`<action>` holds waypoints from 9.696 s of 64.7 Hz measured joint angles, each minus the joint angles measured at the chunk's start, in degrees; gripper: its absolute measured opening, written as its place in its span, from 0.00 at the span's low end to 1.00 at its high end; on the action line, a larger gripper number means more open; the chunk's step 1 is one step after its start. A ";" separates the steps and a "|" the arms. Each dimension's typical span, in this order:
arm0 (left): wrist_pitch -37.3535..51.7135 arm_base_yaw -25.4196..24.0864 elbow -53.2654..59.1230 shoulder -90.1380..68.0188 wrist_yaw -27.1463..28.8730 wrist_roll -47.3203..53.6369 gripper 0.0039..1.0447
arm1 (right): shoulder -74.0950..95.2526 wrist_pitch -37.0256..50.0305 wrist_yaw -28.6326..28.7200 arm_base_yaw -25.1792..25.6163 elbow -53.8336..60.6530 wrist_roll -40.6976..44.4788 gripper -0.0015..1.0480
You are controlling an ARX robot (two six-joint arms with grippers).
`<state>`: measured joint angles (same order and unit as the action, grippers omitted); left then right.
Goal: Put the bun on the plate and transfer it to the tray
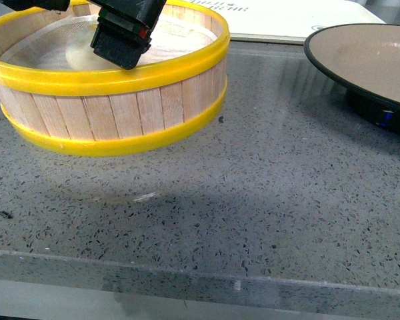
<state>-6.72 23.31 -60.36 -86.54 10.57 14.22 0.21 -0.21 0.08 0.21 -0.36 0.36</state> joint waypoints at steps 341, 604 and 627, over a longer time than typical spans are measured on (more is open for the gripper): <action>20.90 -23.10 42.36 54.12 -10.34 -13.70 0.06 | 0.00 0.00 -0.13 0.00 0.00 -0.02 0.91; 6.75 -23.17 58.86 86.31 -10.54 -14.34 0.94 | 57.99 15.10 26.32 9.55 -19.71 -66.29 0.03; 6.75 -23.17 58.86 86.31 -10.54 -14.36 0.94 | 67.52 24.90 26.47 13.88 -28.57 -69.16 0.03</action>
<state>0.03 0.14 -1.50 -0.23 0.03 -0.14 67.72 24.69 26.55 14.09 -28.93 -68.79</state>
